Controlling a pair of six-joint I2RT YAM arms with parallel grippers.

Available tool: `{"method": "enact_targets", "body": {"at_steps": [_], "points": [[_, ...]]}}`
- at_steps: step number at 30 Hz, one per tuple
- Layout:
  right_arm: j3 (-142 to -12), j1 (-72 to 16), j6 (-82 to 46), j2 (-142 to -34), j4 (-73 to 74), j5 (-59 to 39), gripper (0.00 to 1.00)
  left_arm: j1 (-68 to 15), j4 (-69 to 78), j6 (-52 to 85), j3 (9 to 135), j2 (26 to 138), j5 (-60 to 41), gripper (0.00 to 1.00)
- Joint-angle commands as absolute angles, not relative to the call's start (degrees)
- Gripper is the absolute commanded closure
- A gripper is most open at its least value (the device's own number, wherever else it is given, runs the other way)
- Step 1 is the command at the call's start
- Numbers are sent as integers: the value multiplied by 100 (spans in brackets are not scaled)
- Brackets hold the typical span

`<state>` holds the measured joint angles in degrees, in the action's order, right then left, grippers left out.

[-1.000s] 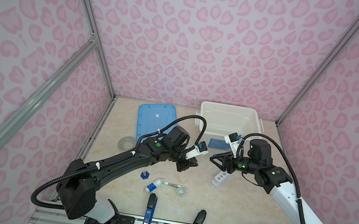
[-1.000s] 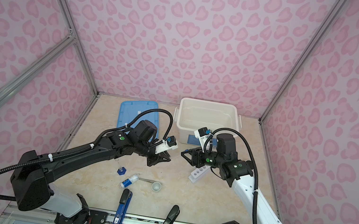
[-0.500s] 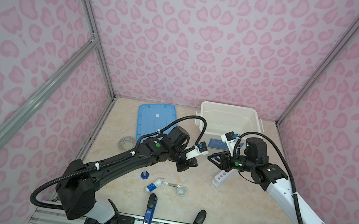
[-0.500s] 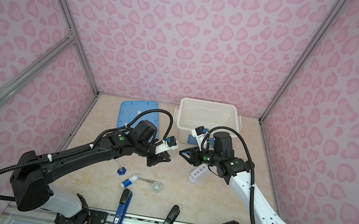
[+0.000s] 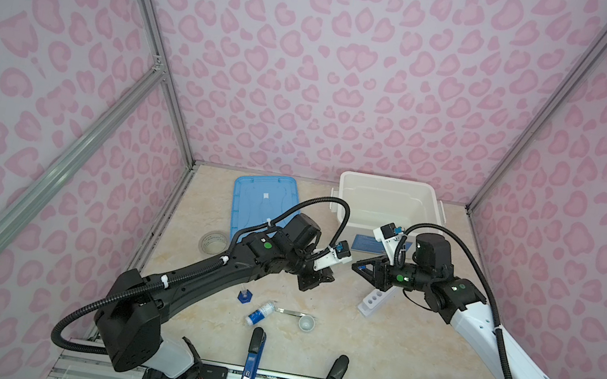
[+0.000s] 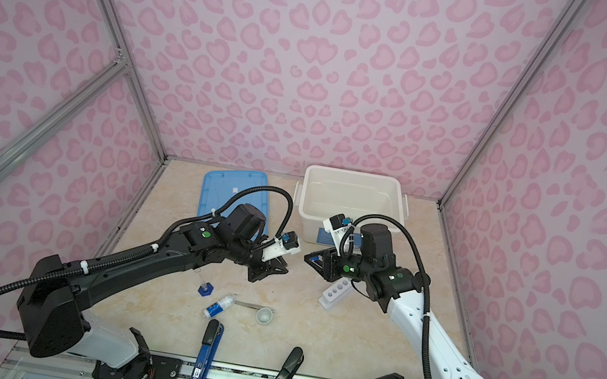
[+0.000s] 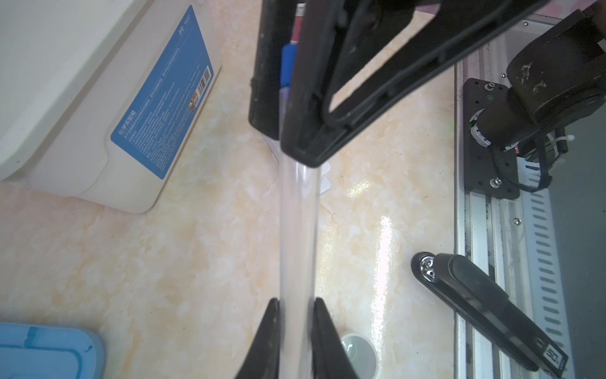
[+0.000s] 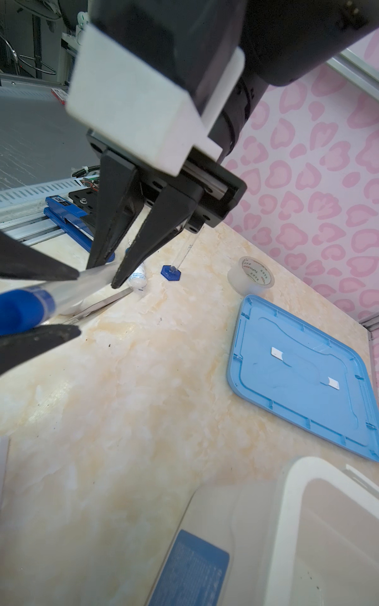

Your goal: Organize the chemistry lab equipment

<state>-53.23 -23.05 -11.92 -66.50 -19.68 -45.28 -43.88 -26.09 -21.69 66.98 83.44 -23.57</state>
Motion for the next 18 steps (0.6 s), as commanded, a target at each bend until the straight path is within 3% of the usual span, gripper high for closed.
{"method": "enact_targets", "body": {"at_steps": [1,18], "points": [[-5265,-2311,-1211,-6638,-1813,-4544,78,-4386,-2567,-2188,6741,8366,-2339,80],[-5302,-2347,-1131,-6590,-1967,-4346,80,-4380,-2531,-2171,6708,8379,-2251,65]]}}
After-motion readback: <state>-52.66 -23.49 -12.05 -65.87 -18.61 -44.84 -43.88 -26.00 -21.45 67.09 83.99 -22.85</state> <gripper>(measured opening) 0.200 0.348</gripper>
